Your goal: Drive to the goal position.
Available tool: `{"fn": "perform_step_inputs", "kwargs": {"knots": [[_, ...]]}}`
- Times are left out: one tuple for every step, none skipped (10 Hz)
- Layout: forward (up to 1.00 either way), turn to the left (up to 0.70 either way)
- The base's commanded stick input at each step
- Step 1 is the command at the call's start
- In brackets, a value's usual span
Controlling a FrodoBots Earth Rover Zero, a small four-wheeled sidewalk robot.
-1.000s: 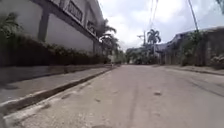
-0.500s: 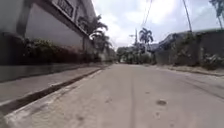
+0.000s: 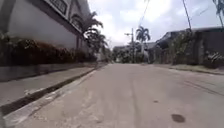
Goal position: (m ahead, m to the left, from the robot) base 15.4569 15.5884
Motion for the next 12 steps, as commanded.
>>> {"fn": "perform_step_inputs", "kwargs": {"knots": [[0.98, -0.04], [0.98, 0.00], [0.98, 0.00], [0.98, 0.00], [0.98, 0.00], [0.98, 0.00], [0.98, 0.00], [0.98, 0.00], [0.98, 0.00], [0.98, 0.00], [0.98, 0.00], [0.98, -0.05]]}}
